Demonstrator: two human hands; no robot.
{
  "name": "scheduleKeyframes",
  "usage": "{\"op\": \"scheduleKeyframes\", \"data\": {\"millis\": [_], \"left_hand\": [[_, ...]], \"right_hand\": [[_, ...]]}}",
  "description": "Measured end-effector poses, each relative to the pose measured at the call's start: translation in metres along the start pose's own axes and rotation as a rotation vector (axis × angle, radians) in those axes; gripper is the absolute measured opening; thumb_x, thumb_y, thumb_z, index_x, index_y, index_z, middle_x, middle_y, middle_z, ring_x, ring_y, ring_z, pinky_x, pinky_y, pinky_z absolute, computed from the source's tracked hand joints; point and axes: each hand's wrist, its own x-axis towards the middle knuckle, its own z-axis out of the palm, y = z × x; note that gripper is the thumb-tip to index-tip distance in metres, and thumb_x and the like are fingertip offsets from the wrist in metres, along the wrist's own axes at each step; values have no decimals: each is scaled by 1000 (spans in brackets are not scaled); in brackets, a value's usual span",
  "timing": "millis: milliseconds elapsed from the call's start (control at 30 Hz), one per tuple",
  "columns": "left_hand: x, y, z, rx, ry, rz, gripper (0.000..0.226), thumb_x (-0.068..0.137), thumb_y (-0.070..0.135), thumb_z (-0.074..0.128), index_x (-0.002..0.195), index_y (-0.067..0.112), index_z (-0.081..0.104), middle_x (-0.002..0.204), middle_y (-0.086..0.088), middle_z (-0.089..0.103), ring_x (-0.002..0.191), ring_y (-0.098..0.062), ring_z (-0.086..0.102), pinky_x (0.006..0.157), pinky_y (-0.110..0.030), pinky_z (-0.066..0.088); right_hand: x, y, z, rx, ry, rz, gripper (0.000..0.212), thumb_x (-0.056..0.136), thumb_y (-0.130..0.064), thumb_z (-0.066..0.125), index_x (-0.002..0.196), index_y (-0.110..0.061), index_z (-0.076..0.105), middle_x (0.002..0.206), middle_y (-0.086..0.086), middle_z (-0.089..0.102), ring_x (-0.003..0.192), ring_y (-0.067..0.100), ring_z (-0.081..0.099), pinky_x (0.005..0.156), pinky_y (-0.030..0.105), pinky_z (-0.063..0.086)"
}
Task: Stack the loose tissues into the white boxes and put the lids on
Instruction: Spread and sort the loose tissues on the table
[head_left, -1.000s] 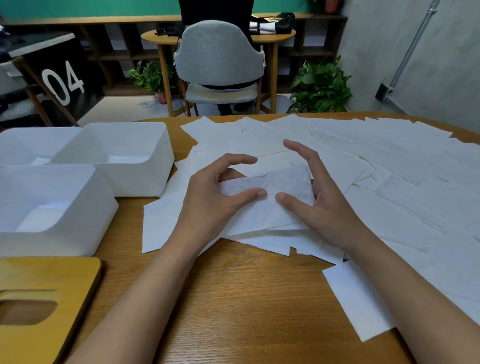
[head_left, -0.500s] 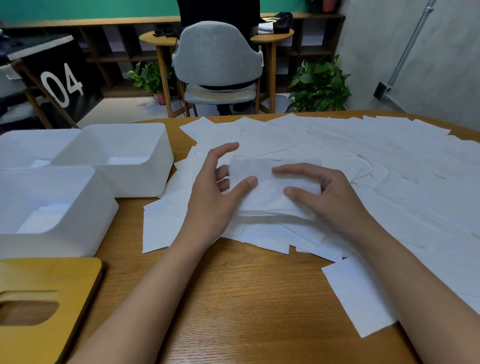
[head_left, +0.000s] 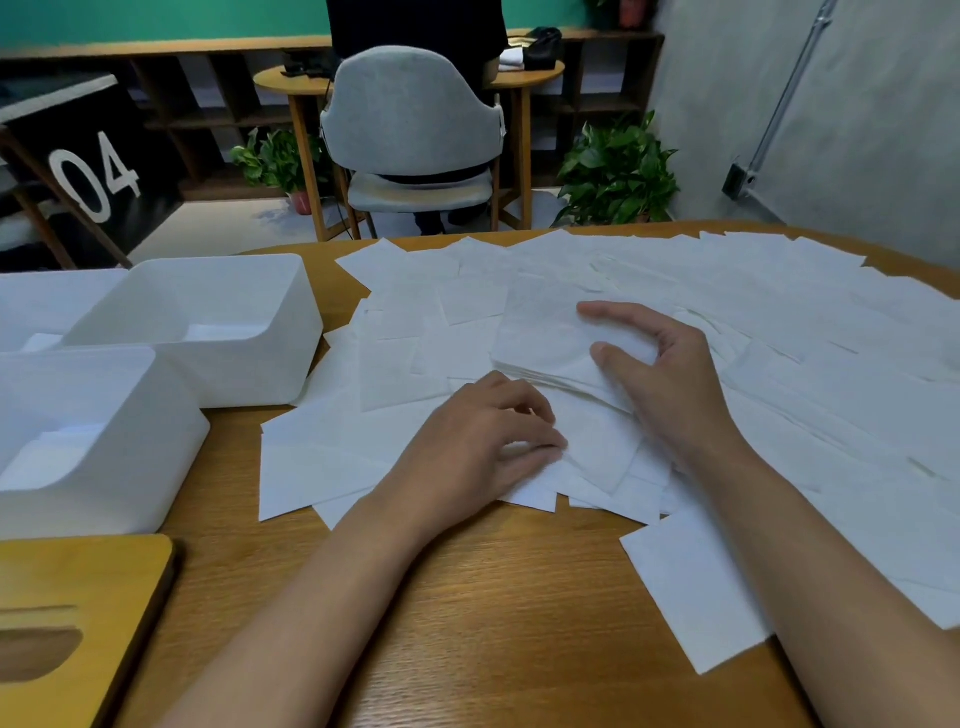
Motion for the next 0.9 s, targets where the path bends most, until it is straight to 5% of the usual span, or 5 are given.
{"op": "scheduleKeyframes", "data": {"millis": [300, 433, 633, 900], "left_hand": [[-5, 4, -19, -135, 64, -133, 3, 97, 18, 70, 99, 19, 70, 96, 12, 70, 96, -6, 63, 84, -15, 44], [-10, -3, -28, -7, 72, -117, 12, 88, 27, 63, 96, 23, 71, 106, 14, 67, 106, -11, 61, 89, -34, 51], [-4, 18, -8, -51, -85, -85, 25, 89, 47, 77, 105, 28, 76, 108, 16, 64, 109, -7, 57, 96, -32, 47], [-4, 19, -8, -79, 14, -61, 2, 89, 24, 74, 90, 23, 74, 97, 14, 69, 98, -9, 64, 85, -38, 52]], "right_hand": [[0, -1, -1, 12, -3, 0, 40, 96, 0, 65, 118, -31, 78, 123, -28, 71, 123, -12, 58, 110, 17, 44], [0, -3, -1, -1, -6, 4, 41, 96, 0, 64, 117, -33, 78, 119, -36, 69, 120, -17, 56, 105, 8, 41], [0, -1, -1, -15, -27, -23, 40, 96, 0, 64, 118, -31, 78, 125, -27, 70, 124, -14, 55, 102, 2, 38], [1, 2, 0, -37, -53, -22, 41, 97, -1, 64, 119, -33, 77, 124, -30, 70, 124, -14, 55, 107, 11, 42]]}}
